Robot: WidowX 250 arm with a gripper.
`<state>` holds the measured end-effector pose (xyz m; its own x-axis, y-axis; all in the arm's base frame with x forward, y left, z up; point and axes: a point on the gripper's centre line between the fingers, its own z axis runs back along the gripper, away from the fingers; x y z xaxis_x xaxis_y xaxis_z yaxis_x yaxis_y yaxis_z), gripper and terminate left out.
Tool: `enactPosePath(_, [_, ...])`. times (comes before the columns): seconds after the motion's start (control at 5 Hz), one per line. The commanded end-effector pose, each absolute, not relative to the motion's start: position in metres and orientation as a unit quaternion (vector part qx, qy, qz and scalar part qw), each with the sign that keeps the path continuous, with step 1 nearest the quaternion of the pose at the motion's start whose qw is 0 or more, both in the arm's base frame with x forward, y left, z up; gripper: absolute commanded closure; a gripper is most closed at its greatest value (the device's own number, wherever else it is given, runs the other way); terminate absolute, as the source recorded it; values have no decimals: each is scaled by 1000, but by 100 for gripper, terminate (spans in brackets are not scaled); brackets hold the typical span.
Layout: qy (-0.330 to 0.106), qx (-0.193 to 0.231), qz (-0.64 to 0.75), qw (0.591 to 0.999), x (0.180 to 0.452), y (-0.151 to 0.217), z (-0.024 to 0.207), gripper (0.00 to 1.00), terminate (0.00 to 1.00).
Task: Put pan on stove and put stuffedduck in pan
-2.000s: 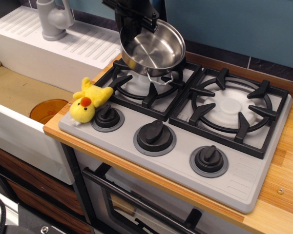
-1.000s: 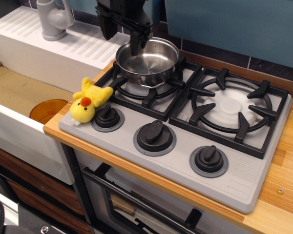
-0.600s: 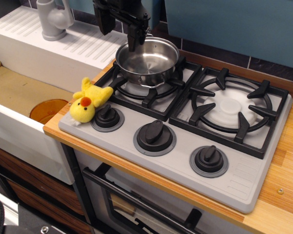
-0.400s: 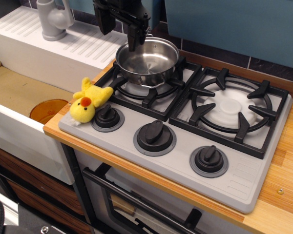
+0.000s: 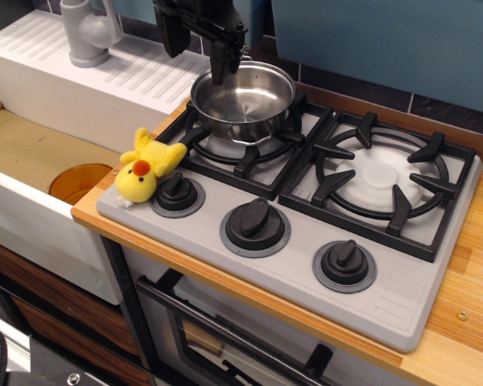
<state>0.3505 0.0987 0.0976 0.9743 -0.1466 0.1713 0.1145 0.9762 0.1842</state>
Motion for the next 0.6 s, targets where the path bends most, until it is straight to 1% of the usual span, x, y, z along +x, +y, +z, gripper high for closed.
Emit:
enactPosePath(0.0, [-165,161,-3,973,313,113,130,0,0])
enactPosePath(0.2, [-171,170,4,970,298,117,132,0,0])
enactPosePath(0.4, [-176,176,11,969,287,123,124,0,0])
